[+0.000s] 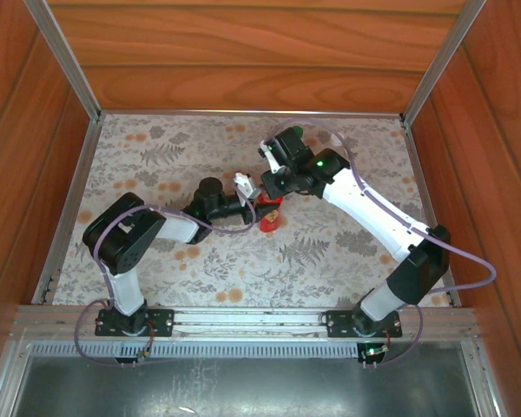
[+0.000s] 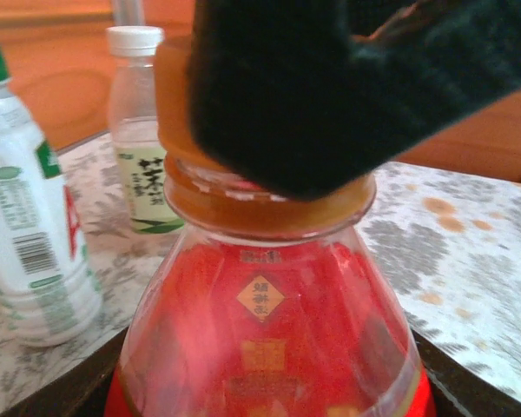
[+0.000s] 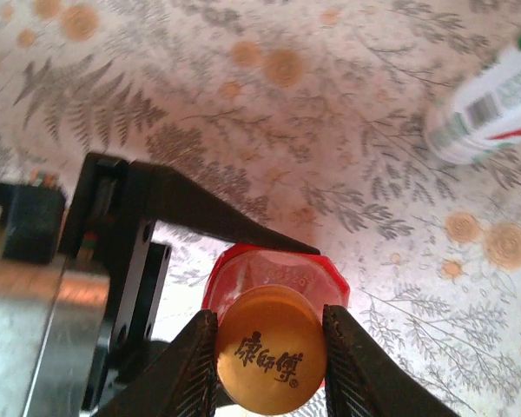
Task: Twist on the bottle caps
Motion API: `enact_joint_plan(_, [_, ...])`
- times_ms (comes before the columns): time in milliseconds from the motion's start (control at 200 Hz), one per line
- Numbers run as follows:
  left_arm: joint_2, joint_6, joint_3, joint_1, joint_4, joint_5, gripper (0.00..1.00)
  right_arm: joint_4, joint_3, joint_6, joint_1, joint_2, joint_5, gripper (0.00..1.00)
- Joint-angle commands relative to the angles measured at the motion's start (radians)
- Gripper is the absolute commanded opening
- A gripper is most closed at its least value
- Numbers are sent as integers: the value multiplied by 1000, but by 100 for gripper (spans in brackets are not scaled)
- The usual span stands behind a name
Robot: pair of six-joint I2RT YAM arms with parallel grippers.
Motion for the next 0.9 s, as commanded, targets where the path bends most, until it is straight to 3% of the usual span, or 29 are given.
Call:
enact_joint_plan(0, [0, -35, 22, -52, -25, -311, 58, -9, -41, 181, 11, 2, 114, 24])
enact_joint_plan(65, [-12, -34, 21, -76, -25, -369, 59, 8, -47, 217, 11, -1, 151, 24])
enact_joint_plan(190, [-29, -28, 5, -77, -25, -353, 58, 42, -51, 167, 11, -24, 124, 24])
enact_joint_plan(315, [-49, -12, -27, -55, -26, -269, 58, 128, -80, 1, 9, -85, -45, 40])
enact_joint_plan(455, [-94, 4, -71, -7, -27, -52, 59, 190, -138, -206, 6, -206, -149, 58])
enact_joint_plan(530, [-129, 20, -99, 18, -27, 98, 59, 252, -201, -305, 3, -294, -180, 61])
enact_joint_plan(650, [-183, 43, -125, 45, -27, 389, 59, 320, -295, -460, -9, -418, -449, 62])
enact_joint_plan(775, [-214, 14, -116, 45, -30, 537, 59, 314, -322, -563, -13, -470, -657, 62])
enact_joint_plan(894, [-233, 6, -109, 32, -30, 603, 59, 273, -294, -597, -13, -454, -735, 62])
